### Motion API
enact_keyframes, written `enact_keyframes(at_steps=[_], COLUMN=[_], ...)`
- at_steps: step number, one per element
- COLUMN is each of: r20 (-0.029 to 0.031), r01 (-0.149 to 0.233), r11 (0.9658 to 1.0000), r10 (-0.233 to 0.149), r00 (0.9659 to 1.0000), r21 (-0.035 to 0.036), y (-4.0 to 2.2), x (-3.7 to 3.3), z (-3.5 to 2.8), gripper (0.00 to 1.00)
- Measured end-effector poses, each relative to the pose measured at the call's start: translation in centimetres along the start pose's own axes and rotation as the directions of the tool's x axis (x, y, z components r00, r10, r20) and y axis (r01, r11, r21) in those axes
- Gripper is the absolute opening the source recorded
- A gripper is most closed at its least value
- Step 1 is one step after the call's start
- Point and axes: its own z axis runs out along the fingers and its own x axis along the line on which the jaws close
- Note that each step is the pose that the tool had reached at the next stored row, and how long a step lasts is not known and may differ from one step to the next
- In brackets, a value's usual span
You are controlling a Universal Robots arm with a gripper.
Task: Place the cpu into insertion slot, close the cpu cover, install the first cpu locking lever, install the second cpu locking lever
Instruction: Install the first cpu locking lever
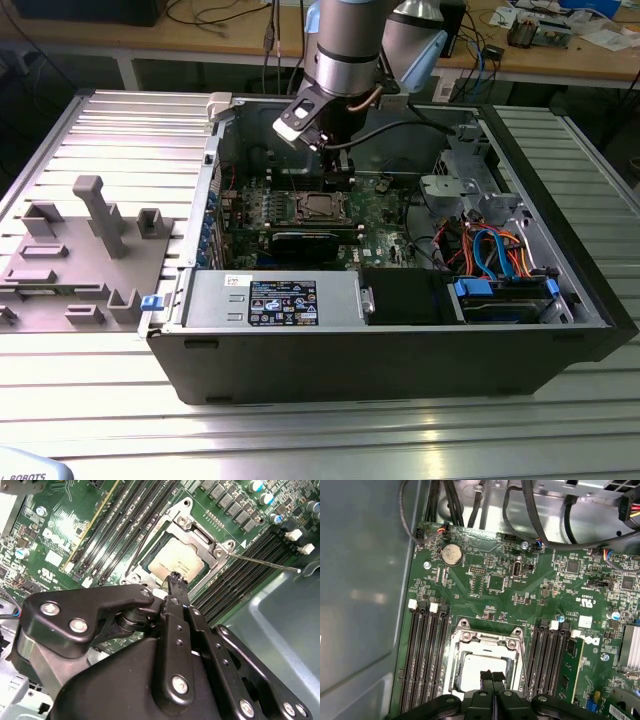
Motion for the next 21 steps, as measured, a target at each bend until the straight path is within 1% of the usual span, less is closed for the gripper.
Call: enact_keyframes(at_steps=[4,7,12,15,17,19,21], r20=[0.0006,0.0012,0.0021,0.0027,0.0031,0.0034,0.0039], r01=[0.030,0.056,0.096,0.120,0.141,0.154,0.177], r11=[0.9995,0.9984,0.9953,0.9928,0.9901,0.9881,0.9843], r10=[-0.030,-0.056,-0.096,-0.120,-0.141,-0.154,-0.177], r00=[0.9995,0.9984,0.9953,0.9928,0.9901,0.9881,0.9843], r21=[0.0001,0.0002,0.0004,0.0004,0.0006,0.0007,0.0008], y=[0.03,0.03,0.03,0.03,0.03,0.03,0.03], x=[0.00,0.00,0.00,0.00,0.00,0.00,0.00], z=[0.00,0.00,0.00,0.00,0.00,0.00,0.00], gripper=[0.11,0.11,0.11,0.11,0.11,0.11,0.11])
